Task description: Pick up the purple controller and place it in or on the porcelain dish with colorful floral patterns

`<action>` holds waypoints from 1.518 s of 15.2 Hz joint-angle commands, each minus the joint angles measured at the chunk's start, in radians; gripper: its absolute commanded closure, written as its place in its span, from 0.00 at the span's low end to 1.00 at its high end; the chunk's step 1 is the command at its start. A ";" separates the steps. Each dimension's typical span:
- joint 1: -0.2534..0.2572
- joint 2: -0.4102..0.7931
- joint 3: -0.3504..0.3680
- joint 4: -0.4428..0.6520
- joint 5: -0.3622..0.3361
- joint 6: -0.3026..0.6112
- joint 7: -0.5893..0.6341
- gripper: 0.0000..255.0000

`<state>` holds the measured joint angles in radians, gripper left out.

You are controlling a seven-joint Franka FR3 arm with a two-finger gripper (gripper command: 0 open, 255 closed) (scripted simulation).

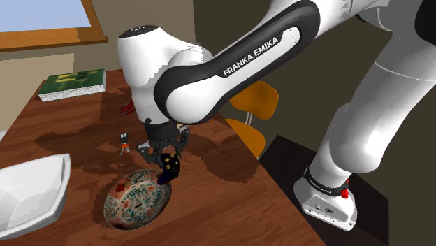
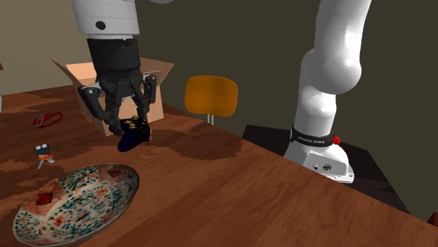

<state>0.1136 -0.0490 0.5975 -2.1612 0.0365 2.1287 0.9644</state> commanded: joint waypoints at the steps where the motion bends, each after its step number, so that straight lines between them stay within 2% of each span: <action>1: 0.010 0.091 0.020 0.091 -0.061 -0.016 0.063 1.00; 7: 0.100 0.348 0.022 0.388 -0.225 -0.107 0.203 1.00; 23: 0.124 0.441 -0.012 0.293 -0.296 0.065 0.248 1.00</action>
<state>0.2352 0.3871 0.5870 -1.8642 -0.2548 2.1847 1.2088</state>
